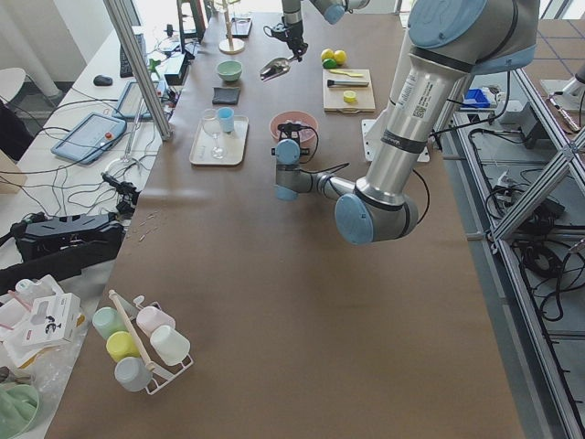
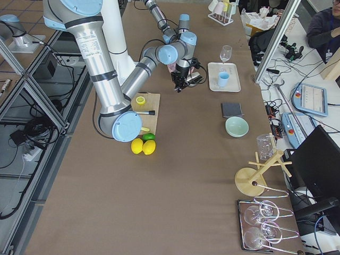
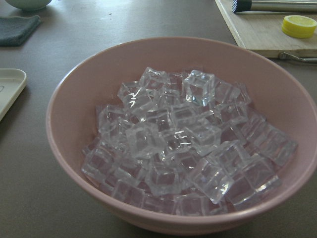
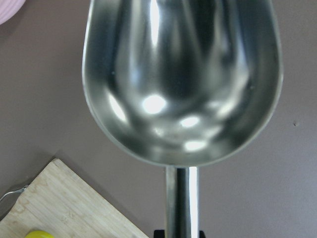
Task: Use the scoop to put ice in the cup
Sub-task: 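Hold the pink bowl rim with the left gripper while lifting the scoop with the right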
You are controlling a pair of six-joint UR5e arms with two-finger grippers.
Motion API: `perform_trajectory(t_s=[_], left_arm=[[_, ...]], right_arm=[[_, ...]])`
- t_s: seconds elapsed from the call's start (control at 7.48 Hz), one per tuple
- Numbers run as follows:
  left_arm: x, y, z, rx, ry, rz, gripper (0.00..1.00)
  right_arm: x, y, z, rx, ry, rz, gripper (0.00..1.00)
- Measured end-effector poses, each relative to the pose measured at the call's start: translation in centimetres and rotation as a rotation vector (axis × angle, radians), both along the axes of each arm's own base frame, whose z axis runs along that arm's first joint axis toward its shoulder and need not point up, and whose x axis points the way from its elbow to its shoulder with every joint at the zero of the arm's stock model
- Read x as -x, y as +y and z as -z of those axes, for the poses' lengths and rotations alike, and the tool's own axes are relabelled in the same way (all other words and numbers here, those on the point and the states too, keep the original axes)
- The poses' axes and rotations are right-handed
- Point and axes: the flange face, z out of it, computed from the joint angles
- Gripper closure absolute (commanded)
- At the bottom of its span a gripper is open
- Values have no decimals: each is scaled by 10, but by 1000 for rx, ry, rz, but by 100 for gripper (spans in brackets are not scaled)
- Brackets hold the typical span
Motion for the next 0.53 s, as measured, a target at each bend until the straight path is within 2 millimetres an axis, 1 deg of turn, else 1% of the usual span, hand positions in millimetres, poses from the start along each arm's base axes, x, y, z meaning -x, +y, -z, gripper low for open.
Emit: perform_trajectory(t_s=[0.13,0.53], left_arm=[[0,0,0,0,0,0,2],[-1,1,-2,2,-4,-4,2]], right_arm=[[2,6,14,-7,11,25,100],[7,19,32,-27,11,68,100]])
